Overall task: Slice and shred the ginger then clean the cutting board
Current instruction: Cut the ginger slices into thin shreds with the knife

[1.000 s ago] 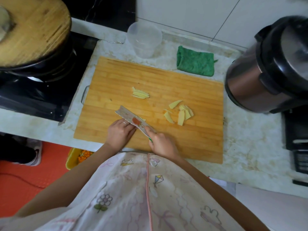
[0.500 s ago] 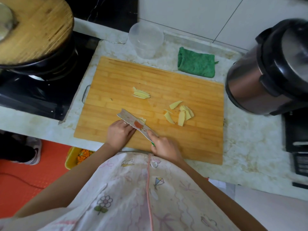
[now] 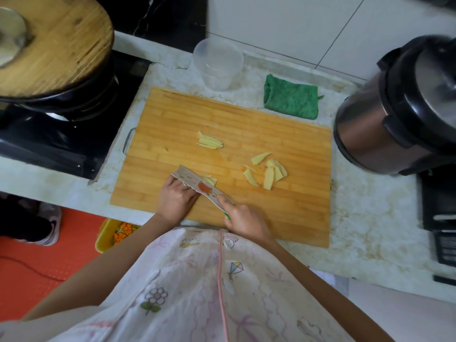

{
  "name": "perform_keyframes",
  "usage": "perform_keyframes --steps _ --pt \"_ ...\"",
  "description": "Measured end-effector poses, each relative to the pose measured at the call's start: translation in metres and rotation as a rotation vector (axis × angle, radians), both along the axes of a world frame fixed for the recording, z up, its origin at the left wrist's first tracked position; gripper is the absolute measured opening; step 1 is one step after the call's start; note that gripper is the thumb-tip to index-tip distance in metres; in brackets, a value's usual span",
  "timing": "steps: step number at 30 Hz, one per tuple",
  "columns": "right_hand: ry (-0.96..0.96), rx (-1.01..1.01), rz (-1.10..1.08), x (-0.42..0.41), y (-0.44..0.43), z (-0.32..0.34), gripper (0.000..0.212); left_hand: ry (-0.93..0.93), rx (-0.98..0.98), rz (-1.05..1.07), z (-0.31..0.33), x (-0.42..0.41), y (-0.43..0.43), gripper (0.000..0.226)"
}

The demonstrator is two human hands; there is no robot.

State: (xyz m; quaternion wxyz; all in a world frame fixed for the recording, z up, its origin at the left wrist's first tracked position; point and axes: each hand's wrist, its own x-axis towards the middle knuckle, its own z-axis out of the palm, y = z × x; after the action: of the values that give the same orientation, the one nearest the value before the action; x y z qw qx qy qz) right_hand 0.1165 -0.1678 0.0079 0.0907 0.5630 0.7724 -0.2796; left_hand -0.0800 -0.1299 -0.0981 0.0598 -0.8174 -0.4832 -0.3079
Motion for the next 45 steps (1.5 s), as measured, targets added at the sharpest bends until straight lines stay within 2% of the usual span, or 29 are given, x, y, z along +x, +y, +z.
perform_keyframes --steps 8,20,25,29,32,36,45 --pt "0.021 0.036 0.001 -0.012 0.010 -0.001 0.056 -0.011 -0.030 0.002 0.000 0.000 0.001 0.024" --pt "0.017 0.033 0.050 0.000 0.006 0.004 0.056 -0.042 -0.004 0.000 0.001 -0.001 -0.001 0.022" --pt "0.002 0.044 0.041 -0.001 0.007 0.002 0.056 -0.048 -0.016 0.018 -0.002 -0.001 -0.001 0.032" --pt "-0.022 0.097 0.060 -0.010 0.014 0.000 0.054 -0.057 -0.023 0.015 0.002 -0.001 -0.001 0.024" --pt "-0.021 0.121 0.078 -0.014 0.022 -0.003 0.052 -0.049 -0.024 0.048 0.003 0.000 -0.002 0.030" --pt "-0.008 0.083 0.064 -0.008 0.014 -0.002 0.054 -0.082 -0.014 0.083 0.001 0.001 -0.005 0.052" --pt "-0.015 0.070 0.059 -0.002 0.009 0.000 0.055 -0.082 -0.049 0.095 -0.001 0.000 -0.005 0.054"
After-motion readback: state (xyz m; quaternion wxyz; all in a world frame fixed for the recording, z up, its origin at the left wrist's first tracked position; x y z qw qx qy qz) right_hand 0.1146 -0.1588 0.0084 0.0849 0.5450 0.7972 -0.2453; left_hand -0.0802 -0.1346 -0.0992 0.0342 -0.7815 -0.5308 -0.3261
